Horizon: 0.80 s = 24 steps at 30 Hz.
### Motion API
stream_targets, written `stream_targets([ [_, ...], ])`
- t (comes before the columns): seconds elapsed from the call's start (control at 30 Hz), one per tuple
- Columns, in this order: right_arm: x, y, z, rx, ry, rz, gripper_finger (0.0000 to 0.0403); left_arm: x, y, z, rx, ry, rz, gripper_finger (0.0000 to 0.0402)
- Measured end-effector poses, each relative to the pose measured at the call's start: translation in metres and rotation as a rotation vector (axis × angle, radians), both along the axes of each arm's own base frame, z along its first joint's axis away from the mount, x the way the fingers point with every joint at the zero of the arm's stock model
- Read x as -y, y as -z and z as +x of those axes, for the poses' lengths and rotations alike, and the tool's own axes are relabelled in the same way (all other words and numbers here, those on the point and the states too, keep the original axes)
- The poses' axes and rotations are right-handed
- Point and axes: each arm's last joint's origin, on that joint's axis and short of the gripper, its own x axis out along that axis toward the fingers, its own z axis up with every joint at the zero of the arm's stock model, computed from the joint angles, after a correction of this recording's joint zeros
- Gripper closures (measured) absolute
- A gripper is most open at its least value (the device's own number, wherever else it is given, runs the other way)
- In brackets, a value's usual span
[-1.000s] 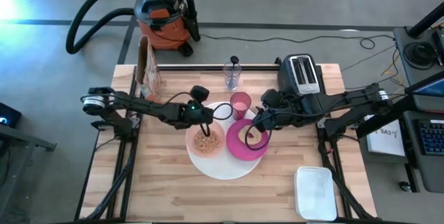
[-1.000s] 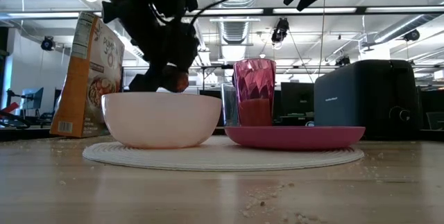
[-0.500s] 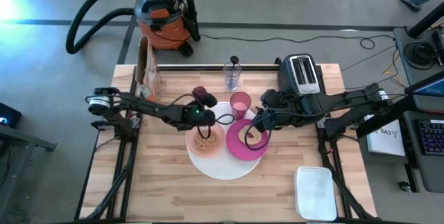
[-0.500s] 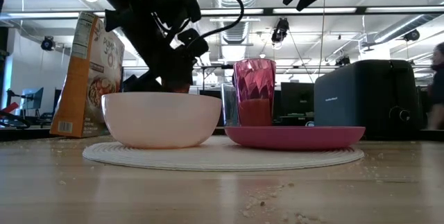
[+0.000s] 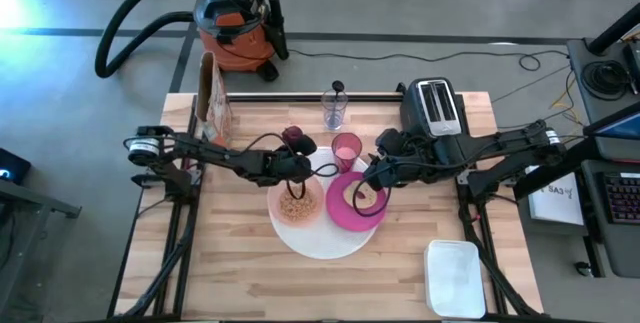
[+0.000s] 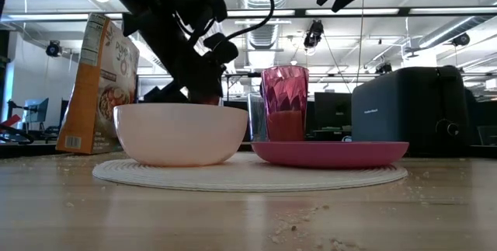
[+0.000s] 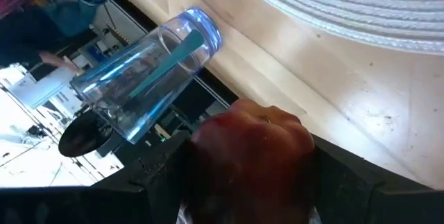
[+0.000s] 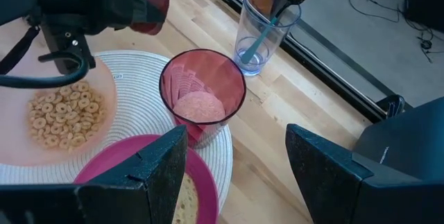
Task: Arrange a breakfast setting
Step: Put the red apple on the white table mat at the top right of the orange bowl
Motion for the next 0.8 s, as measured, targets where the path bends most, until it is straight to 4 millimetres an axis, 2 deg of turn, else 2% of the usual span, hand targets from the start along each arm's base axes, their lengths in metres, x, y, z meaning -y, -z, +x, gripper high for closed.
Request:
stream_targets([
  [0.8,0.0000,0.0001,0.0001,0.000,0.000,0.000,0.0170,-0.0011,0.0049,0.0013,-0.064,0.163,-0.146,0.0169],
])
